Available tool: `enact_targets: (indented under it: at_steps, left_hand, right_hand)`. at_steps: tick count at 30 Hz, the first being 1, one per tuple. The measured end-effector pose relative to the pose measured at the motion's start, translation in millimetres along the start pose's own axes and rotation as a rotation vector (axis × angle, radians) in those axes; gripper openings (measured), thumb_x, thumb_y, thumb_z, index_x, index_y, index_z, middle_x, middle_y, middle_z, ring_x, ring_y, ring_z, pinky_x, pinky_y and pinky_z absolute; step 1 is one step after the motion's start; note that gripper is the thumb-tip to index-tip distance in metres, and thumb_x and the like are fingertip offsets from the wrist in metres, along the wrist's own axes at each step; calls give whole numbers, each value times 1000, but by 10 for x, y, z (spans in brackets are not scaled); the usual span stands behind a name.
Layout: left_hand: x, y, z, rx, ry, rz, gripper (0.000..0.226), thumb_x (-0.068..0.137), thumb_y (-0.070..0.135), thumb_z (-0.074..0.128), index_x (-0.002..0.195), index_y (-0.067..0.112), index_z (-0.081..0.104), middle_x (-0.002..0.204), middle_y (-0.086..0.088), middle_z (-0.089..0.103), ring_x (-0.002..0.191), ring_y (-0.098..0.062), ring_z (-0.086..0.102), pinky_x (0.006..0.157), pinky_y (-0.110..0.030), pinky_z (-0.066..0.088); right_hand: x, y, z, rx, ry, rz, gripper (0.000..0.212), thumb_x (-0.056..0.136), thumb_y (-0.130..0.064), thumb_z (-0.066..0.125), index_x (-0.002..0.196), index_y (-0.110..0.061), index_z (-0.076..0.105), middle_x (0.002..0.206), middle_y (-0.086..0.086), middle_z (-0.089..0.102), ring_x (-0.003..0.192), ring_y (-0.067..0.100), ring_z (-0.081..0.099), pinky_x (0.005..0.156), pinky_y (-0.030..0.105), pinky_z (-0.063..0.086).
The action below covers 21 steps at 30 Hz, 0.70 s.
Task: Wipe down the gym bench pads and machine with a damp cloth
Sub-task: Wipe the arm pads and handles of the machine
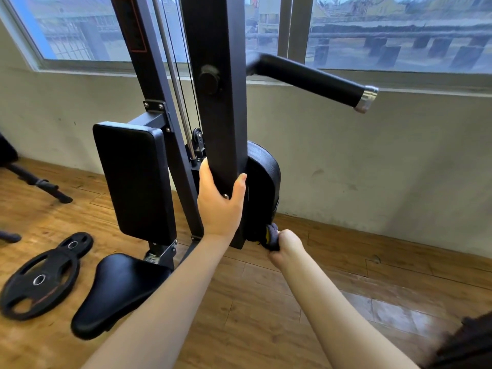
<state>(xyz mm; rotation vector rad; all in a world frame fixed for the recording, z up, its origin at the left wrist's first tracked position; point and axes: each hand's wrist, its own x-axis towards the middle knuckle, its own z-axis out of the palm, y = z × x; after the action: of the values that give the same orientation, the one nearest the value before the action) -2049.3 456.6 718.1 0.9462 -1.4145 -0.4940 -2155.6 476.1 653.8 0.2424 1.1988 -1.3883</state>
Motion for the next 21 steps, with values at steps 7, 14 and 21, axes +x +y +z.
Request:
enact_targets:
  at_steps: [7, 14, 21]
  left_hand:
    - [70, -80, 20, 14, 13, 18, 50, 86, 24, 65, 129, 9, 45, 107, 22, 49, 100, 11, 53, 79, -9, 49]
    - [110, -114, -2, 15, 10, 22, 55, 84, 34, 62, 128, 7, 45, 109, 9, 55, 99, 2, 56, 76, -9, 48]
    - [100, -107, 0, 34, 13, 15, 51, 86, 19, 67, 130, 9, 43, 107, 27, 47, 99, 12, 52, 77, -5, 47]
  right_hand:
    - [-430, -313, 69, -332, -161, -823, 32, 91, 4, 48, 115, -10, 65, 105, 0, 65, 95, 13, 63, 83, 25, 53]
    - [-31, -93, -168, -853, -72, -1162, 26, 89, 7, 49, 106, 0, 67, 93, 3, 57, 91, 20, 57, 70, 2, 37]
    - [-447, -439, 119, -634, -105, -1407, 31, 91, 4, 52, 119, -4, 61, 113, -3, 56, 108, 8, 52, 92, 4, 36]
